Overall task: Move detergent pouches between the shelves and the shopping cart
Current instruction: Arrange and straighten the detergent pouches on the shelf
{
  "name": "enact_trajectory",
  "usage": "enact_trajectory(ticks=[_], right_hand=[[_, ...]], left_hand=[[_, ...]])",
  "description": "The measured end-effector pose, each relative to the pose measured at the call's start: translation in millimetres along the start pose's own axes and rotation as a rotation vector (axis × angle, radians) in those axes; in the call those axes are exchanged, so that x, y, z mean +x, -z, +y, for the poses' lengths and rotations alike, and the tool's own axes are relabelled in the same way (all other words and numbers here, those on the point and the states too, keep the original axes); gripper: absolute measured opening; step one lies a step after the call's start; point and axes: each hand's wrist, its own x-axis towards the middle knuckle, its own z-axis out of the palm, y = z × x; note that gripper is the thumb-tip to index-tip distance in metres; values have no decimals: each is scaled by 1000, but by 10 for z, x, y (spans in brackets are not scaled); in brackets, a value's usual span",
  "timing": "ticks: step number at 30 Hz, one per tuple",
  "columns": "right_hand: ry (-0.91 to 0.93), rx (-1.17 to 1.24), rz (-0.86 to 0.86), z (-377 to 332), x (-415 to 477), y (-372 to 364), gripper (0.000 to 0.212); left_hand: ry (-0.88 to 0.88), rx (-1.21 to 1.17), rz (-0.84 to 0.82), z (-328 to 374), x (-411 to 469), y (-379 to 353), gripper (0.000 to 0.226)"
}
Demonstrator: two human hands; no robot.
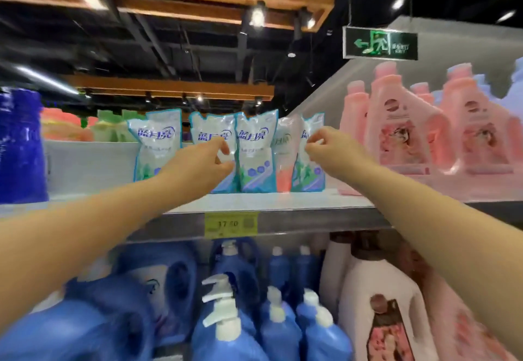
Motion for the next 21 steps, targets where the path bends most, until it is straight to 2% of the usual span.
enact_trajectory(ticks=[2, 5, 8, 9, 13, 15, 18, 19, 21], right_hand=[[-8, -60, -30, 104, 454, -119, 25], [-54, -125, -100, 291, 1114, -311, 22], [-86, -131, -184, 461, 1668, -558, 41], [-119, -99, -215, 516, 1821, -653, 41], [-241, -62, -298, 680, 2253, -1027, 18], [-279, -4, -275, 746, 2398, -1180, 17], [-289, 73, -172, 879, 2608, -1348, 54], [-301, 126, -142, 888, 2661, -1376, 59], [-330, 189, -104, 862, 2743, -1388, 55]], left_hand=[[47, 13, -42, -30, 401, -232, 36], [103, -30, -123, -23, 1005, -592, 45], [176, -78, -198, -20, 1486, -913, 50], [191, -94, -226, -22, 1622, -1012, 52], [215, -224, -333, 9, 2077, -1388, 57], [212, -303, -350, 16, 2282, -1556, 58], [191, -359, -376, 24, 2516, -1750, 62], [182, -374, -394, 25, 2564, -1800, 65], [169, -388, -416, 13, 2651, -1870, 71]])
